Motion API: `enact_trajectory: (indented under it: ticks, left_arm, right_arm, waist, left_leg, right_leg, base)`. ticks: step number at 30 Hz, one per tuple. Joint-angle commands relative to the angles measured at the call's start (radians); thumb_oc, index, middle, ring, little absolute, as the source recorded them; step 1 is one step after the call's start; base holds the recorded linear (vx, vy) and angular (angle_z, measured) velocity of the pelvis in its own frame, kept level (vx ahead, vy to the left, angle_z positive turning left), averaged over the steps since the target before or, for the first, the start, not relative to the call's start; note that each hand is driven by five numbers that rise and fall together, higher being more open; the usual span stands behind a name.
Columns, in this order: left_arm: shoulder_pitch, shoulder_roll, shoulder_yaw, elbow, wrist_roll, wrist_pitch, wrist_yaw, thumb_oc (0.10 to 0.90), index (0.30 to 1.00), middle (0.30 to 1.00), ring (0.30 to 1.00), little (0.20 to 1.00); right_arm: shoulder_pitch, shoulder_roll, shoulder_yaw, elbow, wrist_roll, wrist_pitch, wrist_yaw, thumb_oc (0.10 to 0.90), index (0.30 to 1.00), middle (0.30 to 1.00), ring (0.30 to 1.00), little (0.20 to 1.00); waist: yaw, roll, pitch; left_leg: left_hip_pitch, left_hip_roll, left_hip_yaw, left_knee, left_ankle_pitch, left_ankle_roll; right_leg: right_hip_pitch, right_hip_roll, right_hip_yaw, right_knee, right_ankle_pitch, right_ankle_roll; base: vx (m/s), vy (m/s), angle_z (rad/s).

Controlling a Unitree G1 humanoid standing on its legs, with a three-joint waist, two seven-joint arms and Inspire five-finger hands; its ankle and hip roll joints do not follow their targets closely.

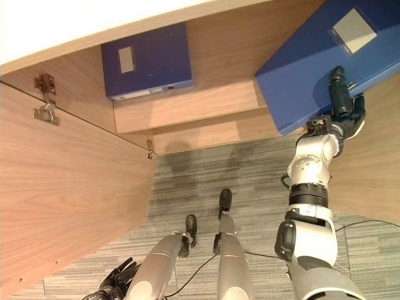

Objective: Put the empty folder in the office cabinet

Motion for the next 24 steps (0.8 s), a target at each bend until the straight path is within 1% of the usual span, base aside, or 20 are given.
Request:
enact_trajectory:
  ticks: [1,4,5,7,9,11,13,17,20,21,22,23,24]
  left_arm:
    - [0.106,0.044,0.004,0.004,0.045,-0.003,0.023,0.8,0.9,0.9,0.9,0.9]
    - [0.112,0.039,0.012,0.004,0.054,-0.006,0.023,0.8,0.9,0.9,0.9,0.9]
    - [0.112,0.039,0.012,0.004,0.054,-0.006,0.023,0.8,0.9,0.9,0.9,0.9]
    - [0.111,0.038,0.02,-0.001,0.057,-0.008,0.027,0.8,0.9,0.9,0.9,0.9]
    - [0.112,0.037,0.025,-0.003,0.057,-0.008,0.027,0.8,0.9,0.9,0.9,0.9]
    - [0.112,0.033,0.034,-0.005,0.064,-0.007,0.03,0.8,0.9,0.9,0.9,0.9]
    - [0.115,0.028,0.037,-0.006,0.068,-0.006,0.034,0.8,0.9,0.9,0.9,0.9]
    - [0.118,0.03,0.038,-0.006,0.07,-0.006,0.04,0.8,0.9,0.9,0.9,0.9]
    - [0.122,0.032,0.038,-0.011,0.07,-0.004,0.041,0.8,0.9,0.9,0.9,0.9]
    - [0.123,0.032,0.037,-0.018,0.073,-0.003,0.041,0.8,0.9,0.9,0.9,0.9]
    - [0.125,0.035,0.037,-0.024,0.071,-0.002,0.041,0.8,0.9,0.9,0.9,0.9]
    - [0.126,0.038,0.038,-0.027,0.071,-0.003,0.042,0.8,0.9,0.9,0.9,0.9]
    - [0.128,0.042,0.044,-0.034,0.07,-0.003,0.042,0.8,0.9,0.9,0.9,0.9]
  right_arm:
    - [-0.115,-0.063,0.022,-0.151,-0.082,-0.11,0.027,0.4,0.3,0.3,0.3,0.3]
    - [-0.11,-0.061,0.03,-0.161,-0.088,-0.116,0.025,0.4,0.3,0.3,0.3,0.3]
    - [-0.11,-0.061,0.03,-0.161,-0.088,-0.117,0.025,0.4,0.3,0.3,0.3,0.3]
    - [-0.11,-0.064,0.037,-0.159,-0.092,-0.116,0.022,0.4,0.3,0.3,0.3,0.3]
    - [-0.116,-0.063,0.043,-0.157,-0.092,-0.114,0.022,0.4,0.3,0.3,0.3,0.3]
    - [-0.143,-0.05,0.06,-0.141,-0.09,-0.111,0.024,0.4,0.3,0.3,0.3,0.3]
    - [-0.171,-0.043,0.083,-0.116,-0.092,-0.108,0.025,0.4,0.3,0.3,0.3,0.3]
    - [-0.23,-0.041,0.12,-0.071,-0.091,-0.11,0.013,0.4,0.3,0.3,0.3,0.3]
    - [-0.24,-0.026,0.111,-0.078,-0.093,-0.113,0.002,0.4,0.3,0.3,0.3,0.3]
    - [-0.244,-0.01,0.097,-0.094,-0.086,-0.117,0.001,0.4,0.3,0.3,0.3,0.3]
    - [-0.241,0.002,0.094,-0.11,-0.091,-0.118,-0.006,0.4,0.3,0.3,0.3,0.3]
    - [-0.251,0.013,0.093,-0.119,-0.094,-0.122,-0.009,0.4,0.3,0.3,0.3,0.3]
    - [-0.272,0.003,0.101,-0.107,-0.102,-0.12,-0.019,0.4,0.3,0.3,0.3,0.3]
  waist:
    - [0.019,0.043,-0.087]
    - [0.023,0.044,-0.106]
    - [0.022,0.042,-0.105]
    - [0.026,0.043,-0.113]
    - [0.027,0.042,-0.114]
    - [0.038,0.047,-0.12]
    - [0.044,0.045,-0.117]
    - [0.056,0.054,-0.115]
    - [0.057,0.059,-0.112]
    - [0.059,0.066,-0.109]
    - [0.058,0.065,-0.107]
    - [0.061,0.073,-0.105]
    - [0.063,0.077,-0.098]
  left_leg:
    - [0.235,0.057,-0.091,-0.372,0.146,-0.064]
    - [0.254,0.066,-0.088,-0.416,0.154,-0.066]
    - [0.252,0.063,-0.088,-0.418,0.16,-0.066]
    - [0.272,0.078,-0.079,-0.459,0.161,-0.07]
    - [0.279,0.08,-0.076,-0.48,0.169,-0.07]
    - [0.298,0.096,-0.071,-0.517,0.171,-0.069]
    - [0.292,0.104,-0.076,-0.522,0.171,-0.07]
    - [0.288,0.118,-0.079,-0.522,0.164,-0.069]
    - [0.284,0.121,-0.08,-0.522,0.165,-0.069]
    - [0.284,0.123,-0.08,-0.522,0.165,-0.068]
    - [0.278,0.12,-0.082,-0.522,0.172,-0.069]
    - [0.278,0.124,-0.082,-0.522,0.169,-0.069]
    - [0.27,0.122,-0.084,-0.522,0.177,-0.07]
  right_leg:
    - [0.029,0.007,0.045,0.015,-0.184,0.043]
    - [0.026,0.012,0.048,0.023,-0.196,0.045]
    - [0.023,0.009,0.048,0.023,-0.191,0.045]
    - [0.015,0.016,0.046,0.04,-0.206,0.046]
    - [0.01,0.016,0.045,0.042,-0.203,0.046]
    - [0.009,0.028,0.042,0.045,-0.212,0.05]
    - [0.0,0.033,0.041,0.048,-0.207,0.051]
    - [-0.004,0.042,0.044,0.051,-0.214,0.055]
    - [-0.008,0.043,0.043,0.053,-0.214,0.055]
    - [-0.009,0.045,0.043,0.055,-0.216,0.055]
    - [-0.014,0.042,0.044,0.055,-0.209,0.054]
    - [-0.012,0.044,0.044,0.056,-0.216,0.055]
    - [-0.018,0.041,0.044,0.057,-0.21,0.056]
  base:
    - [0.13,-0.015,0.05]
    - [0.14,-0.014,0.09]
    - [0.09,-0.022,0.06]
    - [0.14,-0.031,0.05]
    - [0.05,-0.017,0.09]
    - [0.11,-0.039,0.1]
    - [0.1,-0.042,0.13]
    - [0.07,-0.024,0.06]
    - [0.03,-0.023,0.06]
    - [0.02,-0.01,0.07]
    - [0.03,-0.011,0.06]
    - [0.01,-0.007,0.05]
    - [0.0,0.0,0.0]
